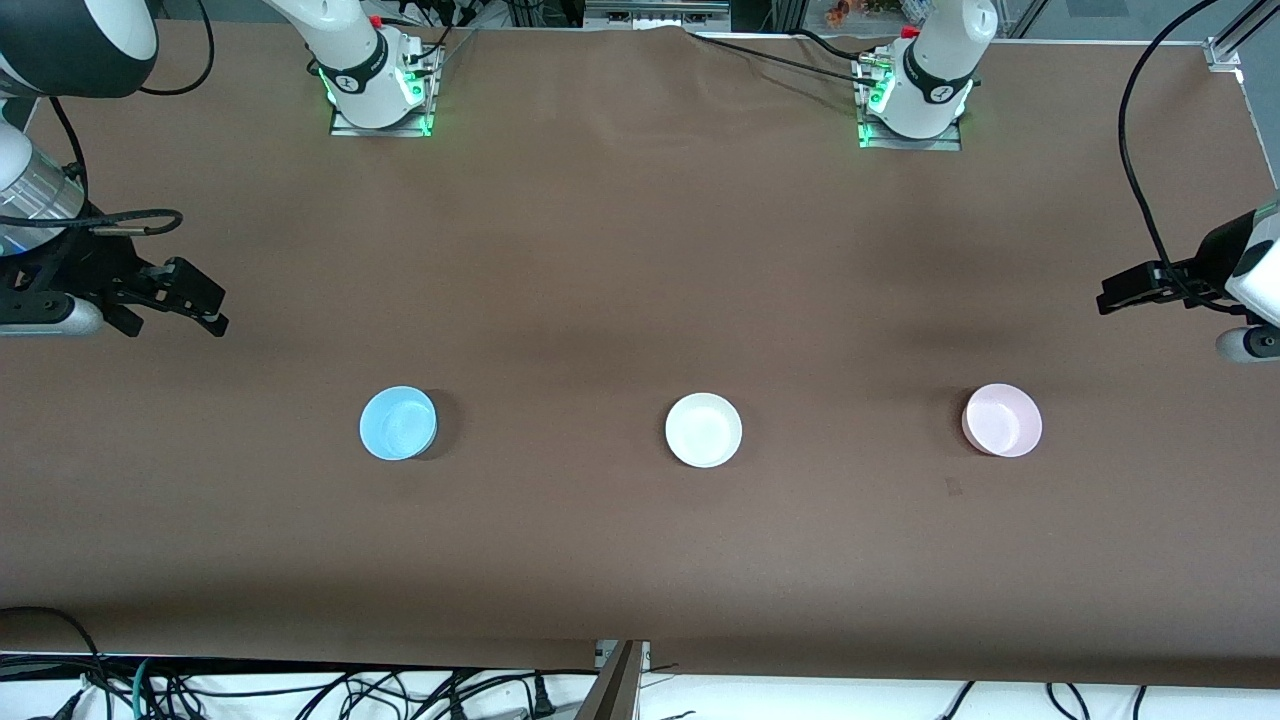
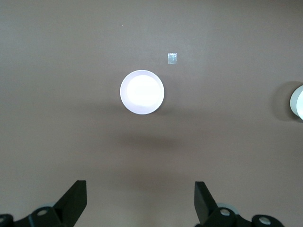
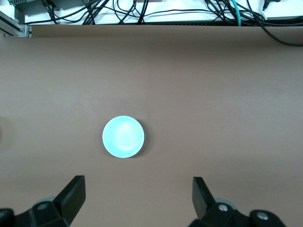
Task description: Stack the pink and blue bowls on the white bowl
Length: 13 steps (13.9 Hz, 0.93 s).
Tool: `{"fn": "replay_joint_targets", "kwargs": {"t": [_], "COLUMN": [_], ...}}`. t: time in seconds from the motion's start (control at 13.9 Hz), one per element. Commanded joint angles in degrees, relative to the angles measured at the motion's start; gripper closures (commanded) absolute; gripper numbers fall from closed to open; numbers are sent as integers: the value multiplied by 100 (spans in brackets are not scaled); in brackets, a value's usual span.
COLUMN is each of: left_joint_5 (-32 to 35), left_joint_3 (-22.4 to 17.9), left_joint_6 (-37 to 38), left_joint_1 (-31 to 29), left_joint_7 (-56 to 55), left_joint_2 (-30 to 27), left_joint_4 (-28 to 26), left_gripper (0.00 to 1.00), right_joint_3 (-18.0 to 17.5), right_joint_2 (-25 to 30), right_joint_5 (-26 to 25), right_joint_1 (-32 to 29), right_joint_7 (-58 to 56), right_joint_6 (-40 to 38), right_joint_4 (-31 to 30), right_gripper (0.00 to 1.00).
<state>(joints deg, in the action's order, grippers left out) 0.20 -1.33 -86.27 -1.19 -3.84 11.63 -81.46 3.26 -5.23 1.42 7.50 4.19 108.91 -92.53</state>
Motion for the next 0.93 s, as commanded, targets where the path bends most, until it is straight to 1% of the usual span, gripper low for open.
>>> {"fn": "replay_joint_targets", "kwargs": {"t": [0.0, 0.57, 0.65, 0.79, 0.86], "left_joint_5": [77, 51, -45, -151, -143], "left_joint_3": [19, 19, 10, -43, -43], "left_joint_6": [40, 40, 22, -13, -13], "left_joint_1": [-4, -66, -75, -110, -197], "left_joint_7": [15, 24, 24, 41, 59], "left_joint_2": [50, 85, 111, 330, 479], "left_joint_4": [131, 139, 139, 331, 333], "left_gripper": [0, 0, 0, 0, 0], "right_joint_3": [-36, -36, -36, -36, -36], "right_joint_2": [-83, -83, -83, -83, -83], "right_joint_5": [-63, -63, -63, -63, -63], "right_joint_1": [-55, -55, -55, -47, -46], "right_joint_7": [-23, -23, -23, -23, -15], "right_joint_6": [-45, -45, -37, -45, -45], "right_joint_4": [147, 156, 156, 165, 165], "right_gripper": [0, 0, 0, 0, 0]}}
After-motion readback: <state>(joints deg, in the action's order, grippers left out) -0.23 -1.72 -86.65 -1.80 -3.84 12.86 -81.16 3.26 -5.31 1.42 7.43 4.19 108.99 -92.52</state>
